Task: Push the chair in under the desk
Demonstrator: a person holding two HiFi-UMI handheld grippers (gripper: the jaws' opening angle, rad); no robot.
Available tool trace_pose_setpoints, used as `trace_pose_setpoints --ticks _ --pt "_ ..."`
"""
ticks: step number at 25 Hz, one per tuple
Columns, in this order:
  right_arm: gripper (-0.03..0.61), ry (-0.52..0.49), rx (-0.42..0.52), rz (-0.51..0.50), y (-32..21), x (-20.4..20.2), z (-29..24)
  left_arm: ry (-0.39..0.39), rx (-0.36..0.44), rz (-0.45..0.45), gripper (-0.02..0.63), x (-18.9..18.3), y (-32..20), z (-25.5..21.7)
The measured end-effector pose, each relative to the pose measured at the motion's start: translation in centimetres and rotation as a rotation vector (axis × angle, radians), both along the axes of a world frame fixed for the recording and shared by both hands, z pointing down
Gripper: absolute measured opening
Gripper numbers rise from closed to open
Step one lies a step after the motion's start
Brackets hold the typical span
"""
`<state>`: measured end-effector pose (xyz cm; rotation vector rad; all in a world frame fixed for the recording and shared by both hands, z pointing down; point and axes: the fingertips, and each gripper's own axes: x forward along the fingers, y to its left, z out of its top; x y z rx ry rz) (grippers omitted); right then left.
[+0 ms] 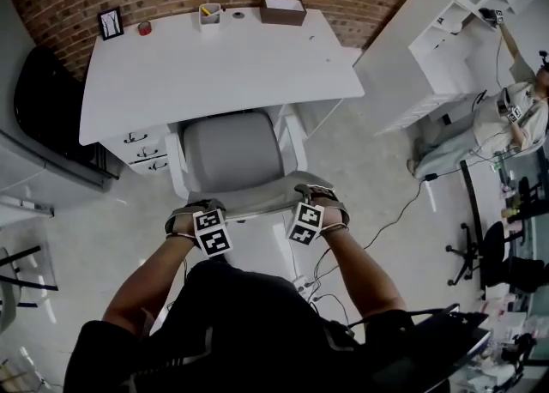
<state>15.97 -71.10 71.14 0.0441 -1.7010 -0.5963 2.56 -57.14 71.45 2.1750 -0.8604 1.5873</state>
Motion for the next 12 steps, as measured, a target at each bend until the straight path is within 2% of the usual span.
trace_pose_setpoints --ticks 6,12 --pt "0.215 -0.086 -0.147 0.116 0.3 1.1 -1.7 0.086 0.105 0.0 0.128 0.4 -0.6 -1.2" --pt "0.204 -0.197 -0.379 0.133 0.3 2.5 -4.8 0.174 0.123 -0.129 0.171 0.4 0.0 -3.8"
